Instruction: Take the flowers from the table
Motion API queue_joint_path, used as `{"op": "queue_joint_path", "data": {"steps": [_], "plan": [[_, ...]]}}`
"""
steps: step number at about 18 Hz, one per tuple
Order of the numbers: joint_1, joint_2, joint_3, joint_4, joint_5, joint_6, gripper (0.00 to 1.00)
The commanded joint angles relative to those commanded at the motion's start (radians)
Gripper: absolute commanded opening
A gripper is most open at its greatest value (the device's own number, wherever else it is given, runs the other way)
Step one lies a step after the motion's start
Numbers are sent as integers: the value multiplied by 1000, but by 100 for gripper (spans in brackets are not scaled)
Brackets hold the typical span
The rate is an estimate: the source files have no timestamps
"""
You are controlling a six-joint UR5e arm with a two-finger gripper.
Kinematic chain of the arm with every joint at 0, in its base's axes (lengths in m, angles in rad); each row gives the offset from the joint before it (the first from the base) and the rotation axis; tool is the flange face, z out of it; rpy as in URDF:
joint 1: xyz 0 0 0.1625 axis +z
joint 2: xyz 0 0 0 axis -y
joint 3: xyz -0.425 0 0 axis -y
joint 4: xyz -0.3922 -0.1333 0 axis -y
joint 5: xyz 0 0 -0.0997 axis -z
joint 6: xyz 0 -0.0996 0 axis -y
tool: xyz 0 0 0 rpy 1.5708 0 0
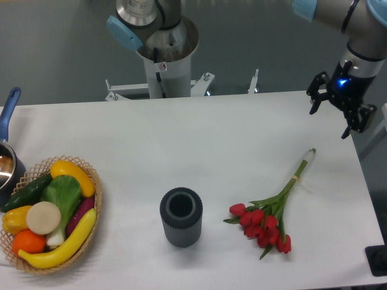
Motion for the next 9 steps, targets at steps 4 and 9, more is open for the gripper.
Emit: {"op": "queue_joint_path", "data": {"steps": [4, 9], "plan": [[2, 0, -2, 2, -15, -2, 100], [6, 8, -38, 9, -18, -6, 100]]}}
